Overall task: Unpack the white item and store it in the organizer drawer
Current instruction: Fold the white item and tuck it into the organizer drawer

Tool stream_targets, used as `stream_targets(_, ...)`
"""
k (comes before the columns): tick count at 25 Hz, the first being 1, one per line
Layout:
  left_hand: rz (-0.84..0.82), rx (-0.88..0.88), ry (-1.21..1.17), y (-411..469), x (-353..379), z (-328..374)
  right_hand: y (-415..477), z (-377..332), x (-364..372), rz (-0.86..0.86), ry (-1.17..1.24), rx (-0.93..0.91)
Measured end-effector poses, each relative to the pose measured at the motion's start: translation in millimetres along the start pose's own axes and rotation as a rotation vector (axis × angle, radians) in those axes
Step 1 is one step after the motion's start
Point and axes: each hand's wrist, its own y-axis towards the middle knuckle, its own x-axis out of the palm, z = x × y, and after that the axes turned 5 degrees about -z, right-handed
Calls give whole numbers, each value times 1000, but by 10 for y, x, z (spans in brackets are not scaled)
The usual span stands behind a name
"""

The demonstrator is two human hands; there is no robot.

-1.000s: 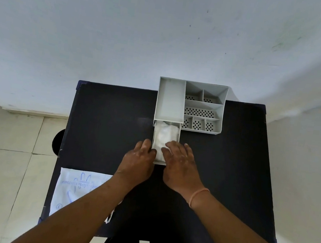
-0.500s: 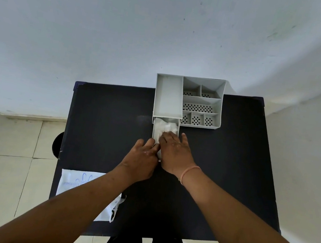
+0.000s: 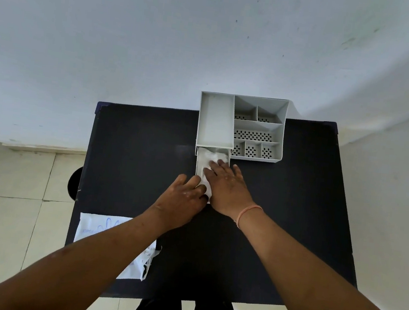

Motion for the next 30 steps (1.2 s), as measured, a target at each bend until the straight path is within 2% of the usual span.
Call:
stream_targets(3,-33,-36,-31,-9,15,4,-240,34,39,170,93,39)
stream_targets(7,-72,-74,-80,28,-70,7,-548,78,332,59,-51,-12)
stream_targets(9,-68,-89,-102,31,-102,-11,-514,101,360,63,-106,-29)
stream_targets(12,-45,-141,-128,67,-143,-99,-368,113,259,147,-85,-21)
stream_targets(15,-96,-186,-149,171,-179,-212,-263,135,238,248,-48,0)
stream_targets(18,-127,-254,-185,229,-163,-268,-223,146,226,377,3,100)
stream_targets(25,33,-377,-262,460,-177,-389,-65,234,226,384,129,284)
stream_targets(30,27,-462,-343,601,-228,-490,179,323,79,339,259,338)
